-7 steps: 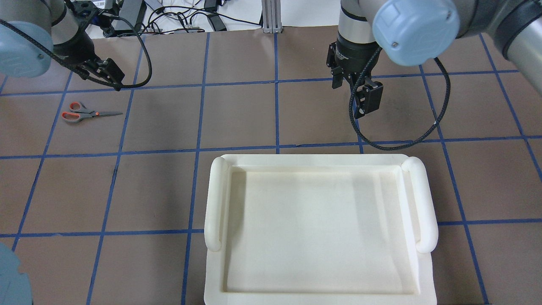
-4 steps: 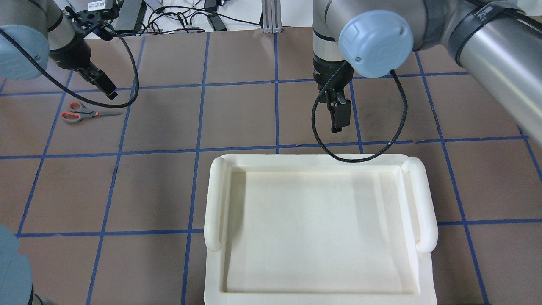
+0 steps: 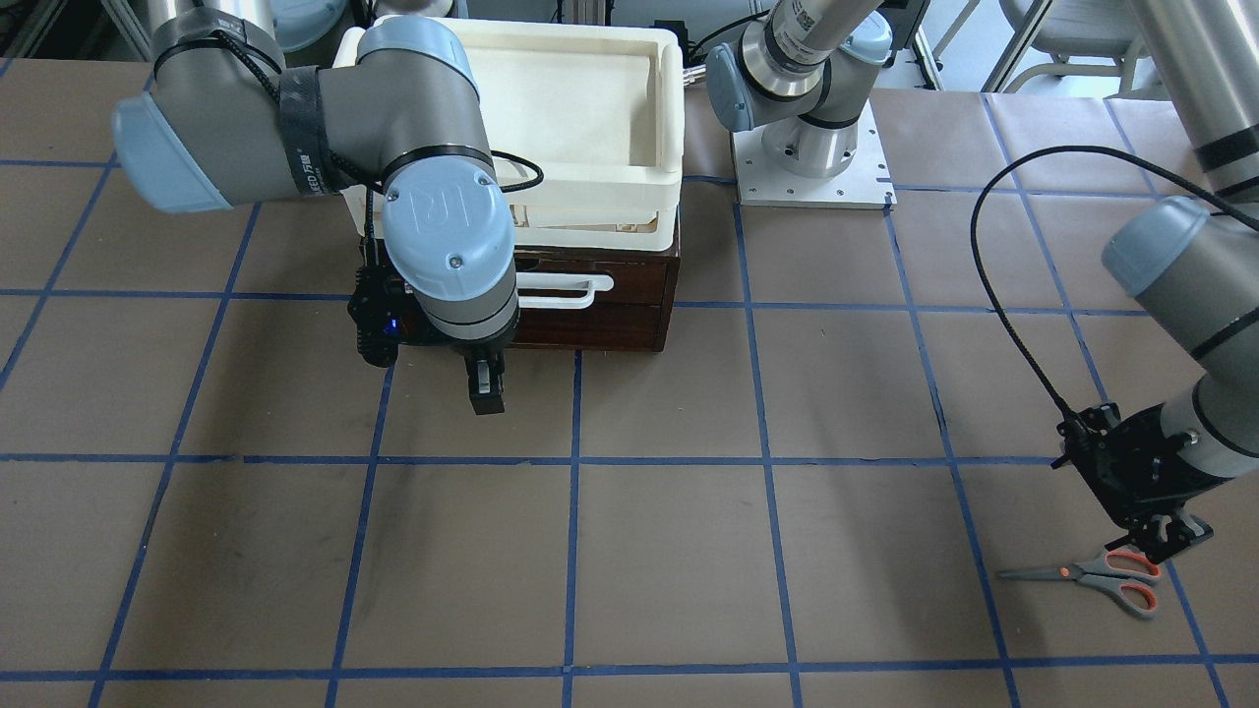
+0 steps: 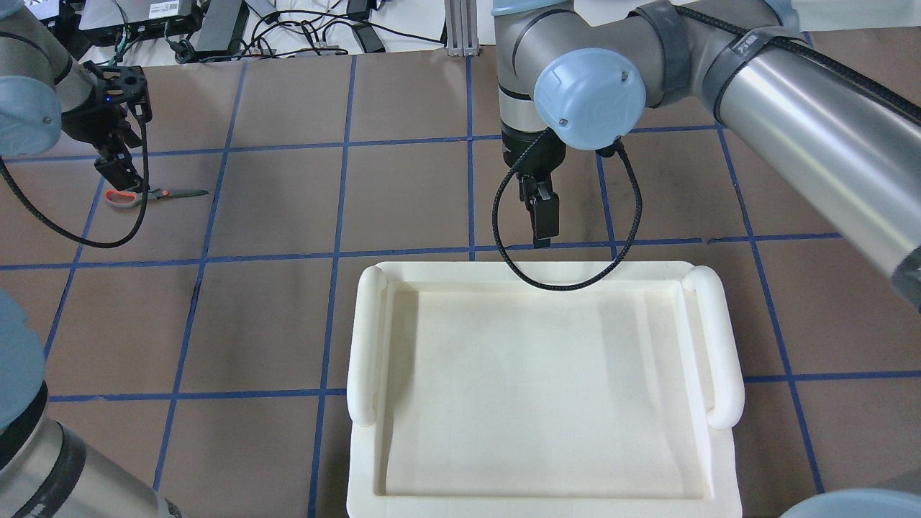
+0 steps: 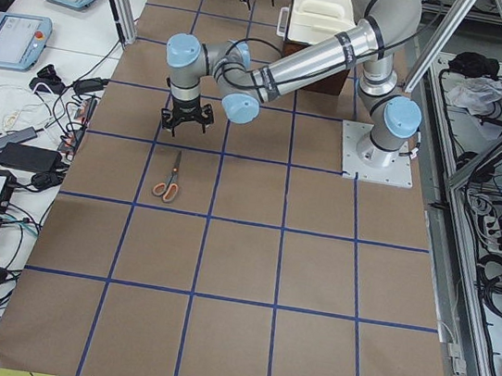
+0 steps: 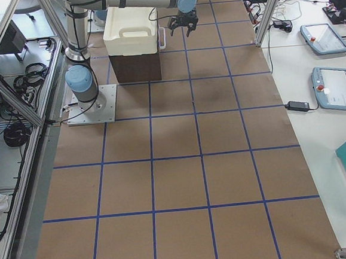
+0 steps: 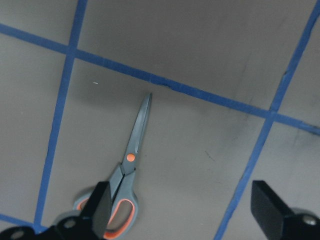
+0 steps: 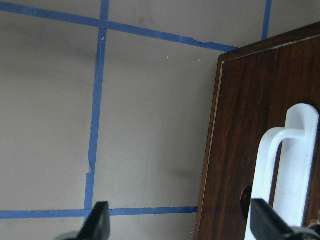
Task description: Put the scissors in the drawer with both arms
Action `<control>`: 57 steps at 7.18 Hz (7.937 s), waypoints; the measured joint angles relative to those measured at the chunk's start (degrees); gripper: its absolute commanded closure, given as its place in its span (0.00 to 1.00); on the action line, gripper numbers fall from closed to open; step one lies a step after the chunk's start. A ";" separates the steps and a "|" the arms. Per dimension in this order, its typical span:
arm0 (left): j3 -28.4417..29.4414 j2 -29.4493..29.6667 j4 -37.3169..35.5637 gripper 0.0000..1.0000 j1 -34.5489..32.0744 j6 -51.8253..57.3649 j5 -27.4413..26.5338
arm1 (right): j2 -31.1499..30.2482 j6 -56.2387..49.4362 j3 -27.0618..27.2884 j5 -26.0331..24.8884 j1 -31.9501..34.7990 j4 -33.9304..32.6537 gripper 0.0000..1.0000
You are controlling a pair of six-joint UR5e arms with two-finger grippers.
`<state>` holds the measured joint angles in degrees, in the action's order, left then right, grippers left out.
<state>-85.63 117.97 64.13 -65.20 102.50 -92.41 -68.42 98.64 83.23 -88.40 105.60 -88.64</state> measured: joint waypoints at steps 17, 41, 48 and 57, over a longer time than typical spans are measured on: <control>7.72 14.78 -2.25 0.06 4.19 20.82 3.41 | 2.93 6.66 1.68 4.29 2.42 7.01 0.00; 5.09 8.96 -5.76 0.88 3.69 24.17 3.56 | 5.56 -3.78 -0.82 3.10 1.77 -4.43 0.00; 3.40 6.50 -5.72 0.91 2.05 22.64 3.83 | 8.30 -7.86 -5.26 2.97 0.56 -5.29 0.00; 2.84 5.86 -5.64 0.93 1.64 21.91 4.34 | 10.09 -16.40 -8.88 3.06 -0.83 -7.06 0.00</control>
<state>-82.79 123.83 58.49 -63.56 124.40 -88.07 -58.32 82.24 74.35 -85.34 104.77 -95.70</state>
